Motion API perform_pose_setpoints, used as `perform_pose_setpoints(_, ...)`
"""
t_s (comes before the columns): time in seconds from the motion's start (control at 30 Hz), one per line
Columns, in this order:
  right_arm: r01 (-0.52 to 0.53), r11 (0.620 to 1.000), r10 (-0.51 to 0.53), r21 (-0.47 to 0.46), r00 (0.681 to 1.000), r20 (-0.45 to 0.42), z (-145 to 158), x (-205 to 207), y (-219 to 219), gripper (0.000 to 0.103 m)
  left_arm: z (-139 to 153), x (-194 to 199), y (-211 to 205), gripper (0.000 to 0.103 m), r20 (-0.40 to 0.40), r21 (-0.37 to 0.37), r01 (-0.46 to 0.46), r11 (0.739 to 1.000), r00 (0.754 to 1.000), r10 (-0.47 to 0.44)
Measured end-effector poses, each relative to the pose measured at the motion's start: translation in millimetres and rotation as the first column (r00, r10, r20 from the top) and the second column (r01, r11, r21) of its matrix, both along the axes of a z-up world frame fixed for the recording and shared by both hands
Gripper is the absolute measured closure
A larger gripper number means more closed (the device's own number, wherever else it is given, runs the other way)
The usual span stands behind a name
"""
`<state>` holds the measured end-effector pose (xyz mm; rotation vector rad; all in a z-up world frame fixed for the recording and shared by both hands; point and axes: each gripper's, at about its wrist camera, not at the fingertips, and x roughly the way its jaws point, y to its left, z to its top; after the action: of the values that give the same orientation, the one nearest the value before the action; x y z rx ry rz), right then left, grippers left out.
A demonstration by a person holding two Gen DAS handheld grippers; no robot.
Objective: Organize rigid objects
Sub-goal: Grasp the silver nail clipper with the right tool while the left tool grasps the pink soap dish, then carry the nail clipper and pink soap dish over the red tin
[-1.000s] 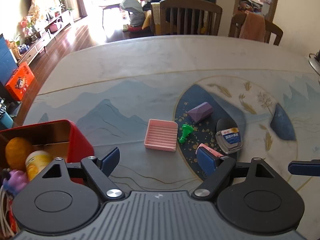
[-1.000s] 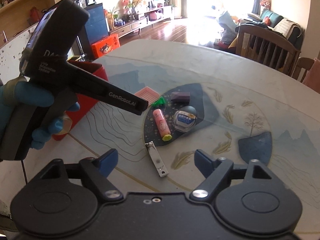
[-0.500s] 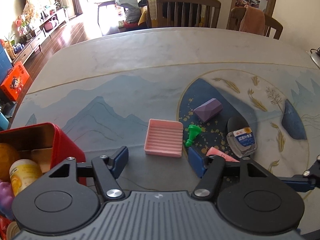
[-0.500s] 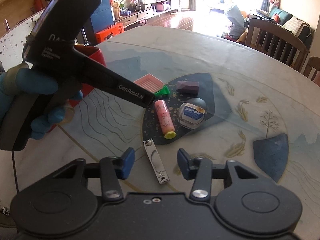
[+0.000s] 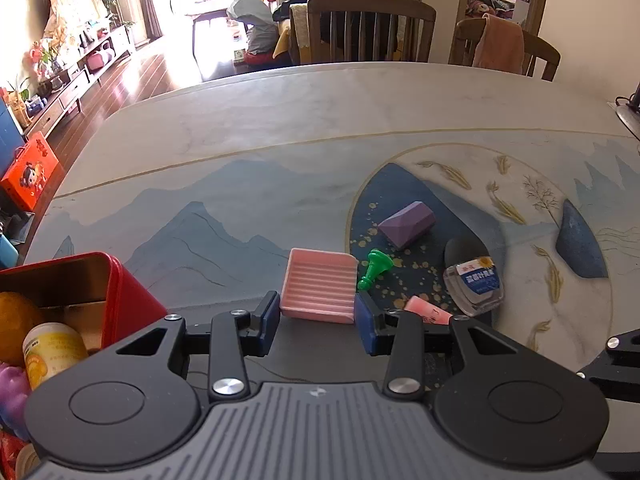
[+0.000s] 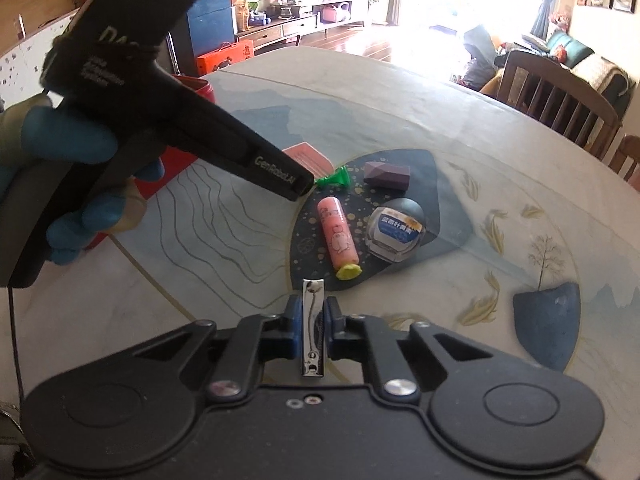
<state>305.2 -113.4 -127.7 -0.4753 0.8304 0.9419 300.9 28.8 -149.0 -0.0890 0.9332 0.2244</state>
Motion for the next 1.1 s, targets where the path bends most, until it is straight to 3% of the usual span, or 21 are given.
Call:
perform_pose_setpoints(0.33,0.095,0.994,-0.092,0.062,0.994,-0.056,15,5,-15,0.093,17,-15,-10,0.064,0.002,-0.008,-0.01,1.0,1.0,0.01)
perform_pose_setpoints(1.1,0.152,0.969,-0.148,0.194,0.988,-0.031,87,-38,-23,0.093,79,-103,-7,0.064,0.081,-0.092,-0.033,0.995,0.996,0.04)
